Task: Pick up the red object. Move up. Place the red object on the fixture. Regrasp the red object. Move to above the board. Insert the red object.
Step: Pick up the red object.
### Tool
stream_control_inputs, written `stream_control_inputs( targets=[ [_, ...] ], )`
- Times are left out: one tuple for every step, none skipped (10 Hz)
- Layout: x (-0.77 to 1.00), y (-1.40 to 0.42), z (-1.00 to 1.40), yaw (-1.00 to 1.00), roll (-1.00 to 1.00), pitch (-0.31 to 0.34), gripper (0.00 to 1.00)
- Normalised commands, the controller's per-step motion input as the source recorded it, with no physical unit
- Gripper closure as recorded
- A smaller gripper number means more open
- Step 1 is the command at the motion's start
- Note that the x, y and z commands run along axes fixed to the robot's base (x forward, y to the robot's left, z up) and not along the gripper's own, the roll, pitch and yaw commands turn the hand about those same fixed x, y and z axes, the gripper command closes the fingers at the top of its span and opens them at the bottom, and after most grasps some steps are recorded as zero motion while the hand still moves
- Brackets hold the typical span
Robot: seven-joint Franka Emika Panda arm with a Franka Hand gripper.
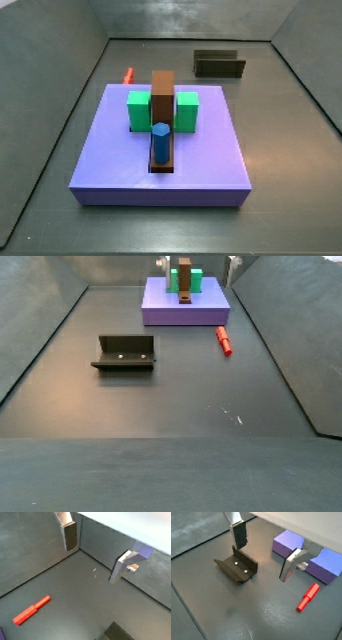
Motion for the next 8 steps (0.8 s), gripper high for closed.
stream_control_inputs(
  targets=[
    [0.00,-0.02,0.00,0.00,0.00,0.000,0.00],
    [-0.05,0.00,-0.07,0.00,-0.06,-0.016,0.00],
    [-0.25,-0.05,-0.25,0.00,-0.21,-0.079,0.00],
    [-0.09,-0.46,-0.32,-0.03,-0.20,-0.041,0.00],
    [-0.06,-1.00,-0.60,0.00,0.00,-0.044,0.00],
    [-0.13,-1.00,-0.59,0.06,0.10,-0.044,0.00],
    [-0.18,-1.00,-0.77,0.02,0.15,-0.144,0.00],
    [0.00,-1.00,-0.74,0.00,0.20,-0.090,0.00]
  ],
)
